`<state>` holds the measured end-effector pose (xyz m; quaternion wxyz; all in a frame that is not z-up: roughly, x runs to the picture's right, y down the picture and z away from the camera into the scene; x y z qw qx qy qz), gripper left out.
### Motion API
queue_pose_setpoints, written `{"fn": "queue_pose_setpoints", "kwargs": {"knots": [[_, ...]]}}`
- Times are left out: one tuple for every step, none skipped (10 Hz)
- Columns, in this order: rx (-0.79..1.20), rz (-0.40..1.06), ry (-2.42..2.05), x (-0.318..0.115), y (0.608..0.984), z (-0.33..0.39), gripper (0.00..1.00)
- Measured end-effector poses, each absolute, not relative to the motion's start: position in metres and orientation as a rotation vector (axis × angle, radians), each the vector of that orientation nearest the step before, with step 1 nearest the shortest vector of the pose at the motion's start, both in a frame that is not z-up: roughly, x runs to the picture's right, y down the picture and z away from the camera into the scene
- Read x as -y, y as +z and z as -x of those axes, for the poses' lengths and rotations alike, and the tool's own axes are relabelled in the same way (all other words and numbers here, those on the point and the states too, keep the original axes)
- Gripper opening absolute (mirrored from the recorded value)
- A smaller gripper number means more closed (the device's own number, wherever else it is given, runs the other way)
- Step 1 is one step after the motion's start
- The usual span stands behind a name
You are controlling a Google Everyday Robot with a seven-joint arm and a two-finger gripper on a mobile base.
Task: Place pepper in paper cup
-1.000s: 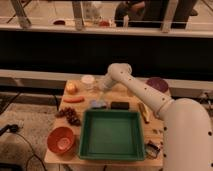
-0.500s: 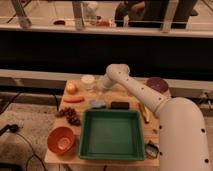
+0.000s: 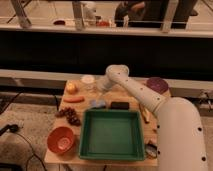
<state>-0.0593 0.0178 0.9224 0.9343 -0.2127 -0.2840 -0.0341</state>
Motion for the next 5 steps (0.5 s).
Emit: {"fn": "queue_pose_setpoints", "kwargs": {"knots": [[0.582,0.438,-0.076,-0.018,0.921,0.064,0.80],[0.585,0.442,-0.087,-0.019,0.918,0.073,0.80],[0.587,0.445,-0.092,-0.020,0.916,0.076,0.80],[0.592,0.450,-0.096,-0.021,0.914,0.080,0.80],[0.598,0.456,-0.102,-0.022,0.912,0.086,0.80]]}}
